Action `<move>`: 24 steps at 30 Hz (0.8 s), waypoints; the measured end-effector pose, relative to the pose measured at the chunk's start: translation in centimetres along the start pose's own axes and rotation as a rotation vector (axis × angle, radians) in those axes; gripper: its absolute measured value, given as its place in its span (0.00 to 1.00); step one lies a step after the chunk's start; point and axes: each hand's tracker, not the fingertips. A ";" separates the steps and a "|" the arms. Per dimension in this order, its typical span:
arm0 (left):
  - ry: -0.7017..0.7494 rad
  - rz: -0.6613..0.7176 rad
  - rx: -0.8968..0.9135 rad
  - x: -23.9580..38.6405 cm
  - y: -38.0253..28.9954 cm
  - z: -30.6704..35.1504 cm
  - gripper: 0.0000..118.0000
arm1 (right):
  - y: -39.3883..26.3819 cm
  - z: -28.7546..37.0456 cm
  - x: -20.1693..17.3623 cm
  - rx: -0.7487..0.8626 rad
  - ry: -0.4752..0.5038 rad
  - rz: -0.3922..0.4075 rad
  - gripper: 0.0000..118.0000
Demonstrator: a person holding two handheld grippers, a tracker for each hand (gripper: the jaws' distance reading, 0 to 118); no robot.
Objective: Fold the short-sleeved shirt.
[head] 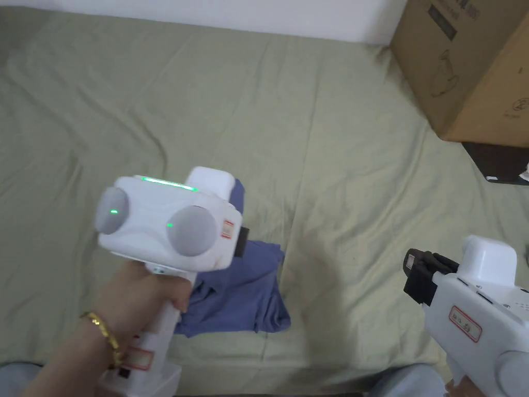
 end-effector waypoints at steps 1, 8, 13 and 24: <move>0.009 -0.044 -0.031 1.2 -0.1 -1.8 0.12 | -0.1 0.2 0.4 0.001 -0.007 -0.007 0.00; -0.060 -0.079 -0.194 6.4 -1.9 -10.5 0.46 | -1.0 1.3 3.0 0.000 -0.065 -0.069 0.00; -0.133 0.012 -0.111 5.8 -1.6 -8.4 0.46 | -1.3 1.8 4.1 -0.004 -0.084 -0.094 0.00; -0.031 0.087 0.157 2.2 -2.4 -3.3 0.00 | -0.6 1.4 2.5 0.014 -0.029 -0.085 0.00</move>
